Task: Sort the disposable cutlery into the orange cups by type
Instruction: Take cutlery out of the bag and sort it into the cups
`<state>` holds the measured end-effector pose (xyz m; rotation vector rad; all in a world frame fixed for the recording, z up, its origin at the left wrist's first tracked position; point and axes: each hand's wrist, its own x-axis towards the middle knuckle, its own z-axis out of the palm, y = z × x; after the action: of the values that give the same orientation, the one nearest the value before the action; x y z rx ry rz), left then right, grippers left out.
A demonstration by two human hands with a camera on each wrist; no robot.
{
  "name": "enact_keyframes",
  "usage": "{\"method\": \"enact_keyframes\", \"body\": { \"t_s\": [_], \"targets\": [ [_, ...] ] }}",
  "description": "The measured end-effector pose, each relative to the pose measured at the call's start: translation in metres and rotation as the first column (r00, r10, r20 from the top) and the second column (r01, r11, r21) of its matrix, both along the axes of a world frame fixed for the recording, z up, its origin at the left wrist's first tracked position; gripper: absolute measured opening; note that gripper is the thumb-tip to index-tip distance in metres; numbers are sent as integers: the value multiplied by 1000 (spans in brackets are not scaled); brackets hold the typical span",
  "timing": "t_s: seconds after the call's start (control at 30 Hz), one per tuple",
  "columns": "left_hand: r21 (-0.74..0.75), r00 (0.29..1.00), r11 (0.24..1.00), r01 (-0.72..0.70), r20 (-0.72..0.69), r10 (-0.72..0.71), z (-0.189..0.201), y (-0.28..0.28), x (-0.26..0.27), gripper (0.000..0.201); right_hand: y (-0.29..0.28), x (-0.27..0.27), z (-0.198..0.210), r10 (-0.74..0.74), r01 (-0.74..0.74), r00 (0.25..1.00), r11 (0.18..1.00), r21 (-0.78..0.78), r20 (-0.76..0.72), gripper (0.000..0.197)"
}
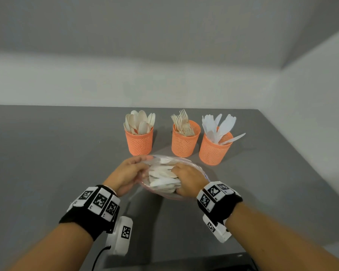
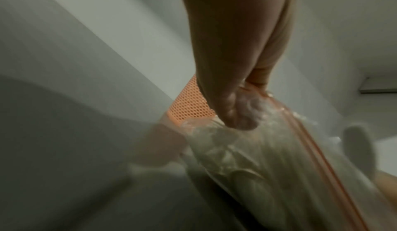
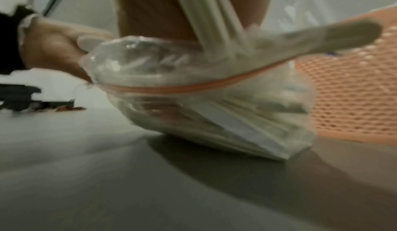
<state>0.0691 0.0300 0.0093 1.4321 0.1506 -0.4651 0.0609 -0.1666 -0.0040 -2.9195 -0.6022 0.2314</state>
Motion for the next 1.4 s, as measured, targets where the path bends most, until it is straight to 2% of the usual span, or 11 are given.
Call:
{"method": "enact_keyframes", "body": {
  "t_s": [0.17, 0.3, 0.43, 0.6, 0.77, 0.9, 1.07, 1.17, 1.27, 1.33, 1.4],
  "targets": [
    [205, 992, 979, -2, 123, -24, 0, 6, 1, 31, -14, 3, 16, 6, 12, 994, 987, 161, -109, 30],
    [532, 913, 841, -103, 387, -133, 0, 2, 2, 27, -16, 3, 15, -42, 54, 997, 980, 193, -65, 30],
    [231, 947, 969, 84, 285, -150, 15, -7, -2, 32, -20, 6, 16, -121, 146, 988, 933, 328, -96, 44],
    [-53, 974, 988, 148, 178, -136, 23, -19, 2, 39, -10, 2, 19, -96, 128, 990, 928, 350, -108, 50],
    [202, 959, 978, -43, 284, -17, 11, -7, 8, 31, -21, 3, 16, -86, 149, 983, 893, 424, -165, 41],
    [675, 811, 714, -185, 515, -277, 3, -5, 5, 34, -25, -1, 32, -97, 287, 950, 652, 702, -298, 39],
    [700, 689, 709, -85, 555, -466, 16, -37, -12, 91, -27, 2, 64, -214, 403, 909, 236, 884, -357, 33],
    [907, 631, 420, -33, 345, -695, 10, -56, -15, 112, -33, 9, 80, -206, 396, 897, -27, 918, -392, 21],
    [999, 561, 48, 12, 33, -827, -9, -62, -14, 90, -43, 13, 92, -171, 414, 873, -232, 880, -456, 3],
    [999, 567, -42, 3, -36, -823, -16, -65, -12, 85, -50, 15, 95, -151, 403, 864, -363, 840, -480, 8],
    [999, 603, 24, -34, 40, -797, -12, -68, -10, 91, -54, 17, 93, -189, 385, 846, -429, 817, -498, 9]
  ]
}}
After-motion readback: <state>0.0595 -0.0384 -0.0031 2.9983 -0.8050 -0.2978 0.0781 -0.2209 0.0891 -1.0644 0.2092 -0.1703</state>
